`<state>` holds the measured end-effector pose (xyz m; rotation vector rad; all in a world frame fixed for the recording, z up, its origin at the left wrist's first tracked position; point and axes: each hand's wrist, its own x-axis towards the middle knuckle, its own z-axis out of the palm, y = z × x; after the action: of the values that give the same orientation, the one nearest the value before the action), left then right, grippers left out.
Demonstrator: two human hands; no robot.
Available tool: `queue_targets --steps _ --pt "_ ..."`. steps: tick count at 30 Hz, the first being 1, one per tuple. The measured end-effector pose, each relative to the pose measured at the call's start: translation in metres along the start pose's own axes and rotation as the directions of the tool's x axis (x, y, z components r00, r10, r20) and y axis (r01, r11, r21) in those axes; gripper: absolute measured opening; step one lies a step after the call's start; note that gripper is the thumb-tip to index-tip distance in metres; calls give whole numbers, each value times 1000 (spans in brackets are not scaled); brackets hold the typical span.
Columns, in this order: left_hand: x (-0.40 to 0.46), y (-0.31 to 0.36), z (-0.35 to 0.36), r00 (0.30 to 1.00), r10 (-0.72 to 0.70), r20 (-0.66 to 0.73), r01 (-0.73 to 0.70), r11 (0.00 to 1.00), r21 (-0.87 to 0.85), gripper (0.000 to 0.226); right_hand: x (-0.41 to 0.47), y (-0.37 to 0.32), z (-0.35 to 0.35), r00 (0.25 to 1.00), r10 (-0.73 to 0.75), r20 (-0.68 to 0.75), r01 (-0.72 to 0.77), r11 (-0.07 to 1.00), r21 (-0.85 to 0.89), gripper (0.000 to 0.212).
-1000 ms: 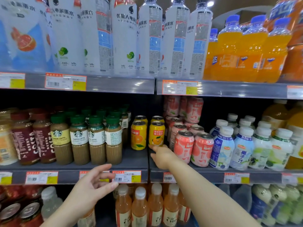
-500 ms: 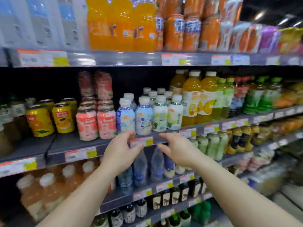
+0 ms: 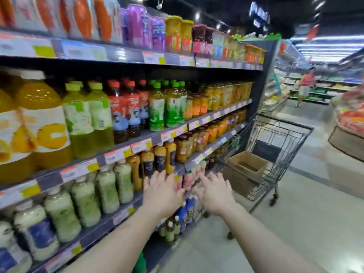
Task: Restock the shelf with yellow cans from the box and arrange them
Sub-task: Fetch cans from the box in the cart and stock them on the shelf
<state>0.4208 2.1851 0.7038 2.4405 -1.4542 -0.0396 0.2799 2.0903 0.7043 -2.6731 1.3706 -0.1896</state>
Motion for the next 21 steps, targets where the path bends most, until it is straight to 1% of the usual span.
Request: queue_targets --steps 4,6,13,17,21 --pt "91 83 50 993 108 52 -110 993 32 64 58 103 -5 990 138 -17 -139 990 -39 61" --pt "141 124 72 984 169 57 -171 985 37 63 91 154 -11 978 206 -17 -207 978 -37 61" --pt "289 276 121 939 329 103 -330 944 -8 67 190 319 -39 923 382 -52 -383 924 -7 60" --pt "354 354 163 929 357 96 -357 934 -15 67 239 412 -42 906 421 -50 -421 907 5 60" --pt "410 423 211 952 295 84 -295 955 -6 67 298 502 -37 927 375 -12 -375 927 33 60"
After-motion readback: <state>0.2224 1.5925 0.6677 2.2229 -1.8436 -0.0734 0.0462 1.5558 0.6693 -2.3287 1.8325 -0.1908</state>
